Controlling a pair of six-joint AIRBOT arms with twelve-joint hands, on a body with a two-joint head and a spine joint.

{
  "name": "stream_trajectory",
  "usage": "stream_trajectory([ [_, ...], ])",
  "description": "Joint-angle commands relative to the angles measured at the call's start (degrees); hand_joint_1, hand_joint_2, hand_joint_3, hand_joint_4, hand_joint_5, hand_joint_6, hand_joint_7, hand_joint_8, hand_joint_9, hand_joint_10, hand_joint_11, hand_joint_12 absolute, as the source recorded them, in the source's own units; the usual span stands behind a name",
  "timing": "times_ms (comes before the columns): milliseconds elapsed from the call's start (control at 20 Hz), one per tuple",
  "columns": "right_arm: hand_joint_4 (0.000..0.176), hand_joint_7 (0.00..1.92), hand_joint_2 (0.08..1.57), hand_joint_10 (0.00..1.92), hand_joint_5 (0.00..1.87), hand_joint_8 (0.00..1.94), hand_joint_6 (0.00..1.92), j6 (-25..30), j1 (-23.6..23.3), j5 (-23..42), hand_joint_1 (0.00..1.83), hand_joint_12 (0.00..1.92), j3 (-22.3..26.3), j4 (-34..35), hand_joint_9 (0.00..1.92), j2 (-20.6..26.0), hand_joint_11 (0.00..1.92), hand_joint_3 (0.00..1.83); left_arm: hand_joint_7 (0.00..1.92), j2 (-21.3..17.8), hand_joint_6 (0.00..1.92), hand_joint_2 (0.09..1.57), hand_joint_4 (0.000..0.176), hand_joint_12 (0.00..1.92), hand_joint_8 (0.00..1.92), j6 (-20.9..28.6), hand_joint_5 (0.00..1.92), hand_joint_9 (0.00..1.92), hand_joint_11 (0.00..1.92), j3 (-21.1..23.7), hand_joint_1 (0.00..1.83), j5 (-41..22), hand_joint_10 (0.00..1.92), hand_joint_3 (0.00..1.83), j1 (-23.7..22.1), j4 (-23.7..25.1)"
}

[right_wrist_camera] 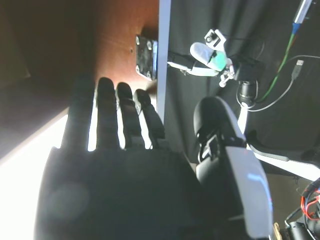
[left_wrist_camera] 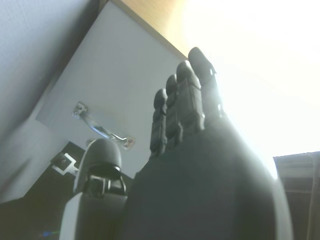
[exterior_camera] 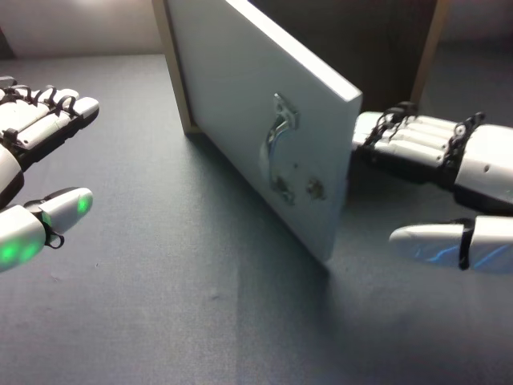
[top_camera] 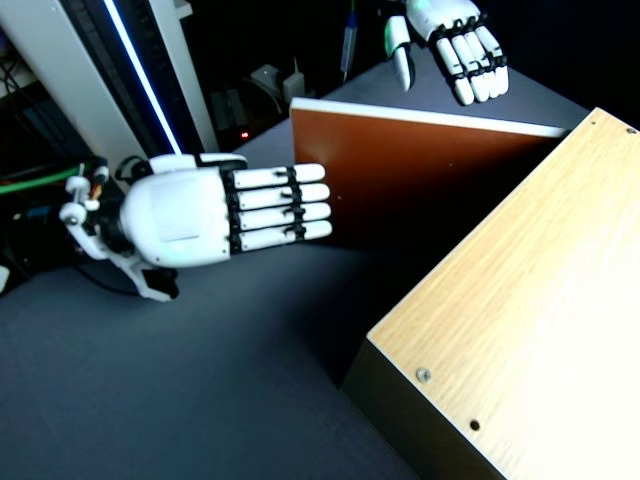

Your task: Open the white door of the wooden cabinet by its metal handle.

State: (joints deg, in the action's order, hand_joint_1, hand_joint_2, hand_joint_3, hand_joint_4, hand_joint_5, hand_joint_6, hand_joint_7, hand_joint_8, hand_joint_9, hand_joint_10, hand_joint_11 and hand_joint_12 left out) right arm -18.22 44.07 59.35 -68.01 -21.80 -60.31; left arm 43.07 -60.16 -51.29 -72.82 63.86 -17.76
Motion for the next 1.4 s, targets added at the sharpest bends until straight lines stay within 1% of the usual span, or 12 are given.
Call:
stream_trajectory([
  [0, 0.000, 0.00, 1.37, 0.00, 0.00, 0.00, 0.00, 0.55, -1.01, 6.37, 0.13, 0.00, -0.04, 1.07, 0.00, -0.38, 0.00, 0.00, 0.12, -0.09, 0.00, 1.48, 0.000, 0.87, 0.00, 0.10, 0.11, 0.17, 0.00, -0.12, 0.00, -7.29, 0.01, 0.00, -0.29, -0.32],
  [300, 0.000, 0.00, 1.36, 0.00, 0.00, 0.00, 0.00, 0.80, -4.42, 4.93, 0.22, 0.00, -0.14, -2.86, 0.00, -2.84, 0.00, 0.00, 0.05, -0.14, 0.00, 1.48, 0.000, 0.13, 0.00, 0.30, 0.08, 0.02, 0.00, -0.21, 0.00, -7.29, 0.01, 0.00, -0.35, -0.33],
  [400, 0.000, 0.00, 1.36, 0.00, 0.00, 0.00, 0.00, 1.01, -4.90, 4.72, 0.20, 0.00, -0.25, -3.42, 0.00, -3.40, 0.00, 0.00, 0.05, -0.11, 0.01, 1.47, 0.000, 0.32, 0.00, 0.33, 0.07, 0.04, 0.00, -0.18, 0.00, -7.25, 0.01, 0.00, -0.35, -0.33],
  [600, 0.000, 0.00, 1.39, 0.00, 0.00, 0.00, 0.00, 1.32, -6.20, 4.02, 0.07, 0.00, -0.51, -4.98, 0.00, -4.91, 0.00, 0.01, 0.24, -0.06, 0.00, 1.45, 0.000, 1.52, 0.04, 0.41, 0.02, 0.23, 0.00, -0.19, 0.04, -7.12, 0.12, 0.00, -0.34, -0.54],
  [700, 0.000, 0.00, 1.38, 0.00, 0.01, 0.00, 0.00, 1.32, -6.61, 3.70, 0.09, 0.00, -0.88, -5.20, 0.00, -5.66, 0.00, 0.00, 0.22, -0.05, 0.02, 1.50, 0.000, 1.61, 0.03, 0.42, 0.07, 0.18, 0.00, -0.21, 0.10, -7.10, 0.12, 0.01, -0.34, -0.54],
  [750, 0.000, 0.00, 1.38, 0.00, 0.02, 0.00, 0.01, 1.33, -6.85, 3.63, 0.11, 0.00, -1.16, -5.20, 0.00, -6.11, 0.00, 0.00, 0.38, -0.05, 0.02, 1.56, 0.000, 1.83, 0.08, 0.42, 0.13, 0.26, 0.05, -0.21, 0.08, -7.11, 0.62, 0.04, -0.34, -0.54],
  [850, 0.000, 0.00, 1.37, 0.00, 0.00, 0.00, 0.00, 1.34, -7.82, 3.05, 0.15, 0.00, -1.46, -5.41, 0.00, -6.80, 0.00, 0.00, 0.32, -0.04, 0.02, 1.57, 0.000, 1.69, 0.03, 0.48, 0.19, 0.09, 0.00, -0.18, 0.00, -7.14, 0.68, 0.04, -0.34, -0.54],
  [900, 0.000, 0.00, 1.38, 0.00, 0.00, 0.00, 0.00, 1.34, -8.19, 2.77, 0.15, 0.00, -1.55, -5.61, 0.00, -7.02, 0.00, 0.00, 0.54, -0.02, 0.03, 1.57, 0.000, 1.87, 1.15, 0.50, 0.08, 0.50, 0.61, -0.17, 0.06, -7.15, 1.67, 0.09, -0.34, -0.55],
  [950, 0.000, 0.00, 1.37, 0.00, 0.00, 0.00, 0.00, 1.34, -8.96, 2.36, 0.22, 0.00, -1.69, -6.09, 0.00, -7.47, 0.00, 0.00, 0.66, 0.04, 0.00, 1.57, 0.000, 1.91, 1.43, 0.50, 0.01, 0.69, 0.71, -0.17, 0.14, -7.13, 1.85, 0.18, -0.34, -0.55],
  [1000, 0.000, 0.00, 1.37, 0.00, 0.00, 0.00, 0.00, 1.34, -9.54, 1.98, 0.23, 0.00, -1.77, -6.60, 0.00, -7.83, 0.00, 0.00, 0.21, 0.10, 0.00, 1.54, 0.000, 1.92, 0.75, 0.51, 0.00, 0.14, 0.14, -0.17, 0.03, -7.12, 1.09, 0.19, -0.34, -0.59],
  [1050, 0.000, 0.00, 1.36, 0.00, 0.00, 0.00, 0.00, 1.34, -10.13, 1.57, 0.35, 0.00, -1.86, -7.13, 0.00, -8.25, 0.00, 0.00, 0.10, 0.14, 0.00, 1.55, 0.000, 1.92, 0.62, 0.51, 0.00, 0.03, 0.03, -0.19, 0.00, -7.12, 0.69, 0.15, -0.34, -0.61],
  [1350, 0.000, 0.00, 1.35, 0.00, 0.00, 0.00, 0.00, 1.34, -11.69, 0.83, 0.33, 0.00, -2.51, -8.35, 0.00, -11.41, 0.00, 0.00, 0.07, 0.33, 0.00, 1.57, 0.000, 1.92, 0.59, 0.57, 0.00, 0.00, 0.00, -0.28, 0.00, -6.86, 0.53, 0.10, -0.34, -0.71],
])
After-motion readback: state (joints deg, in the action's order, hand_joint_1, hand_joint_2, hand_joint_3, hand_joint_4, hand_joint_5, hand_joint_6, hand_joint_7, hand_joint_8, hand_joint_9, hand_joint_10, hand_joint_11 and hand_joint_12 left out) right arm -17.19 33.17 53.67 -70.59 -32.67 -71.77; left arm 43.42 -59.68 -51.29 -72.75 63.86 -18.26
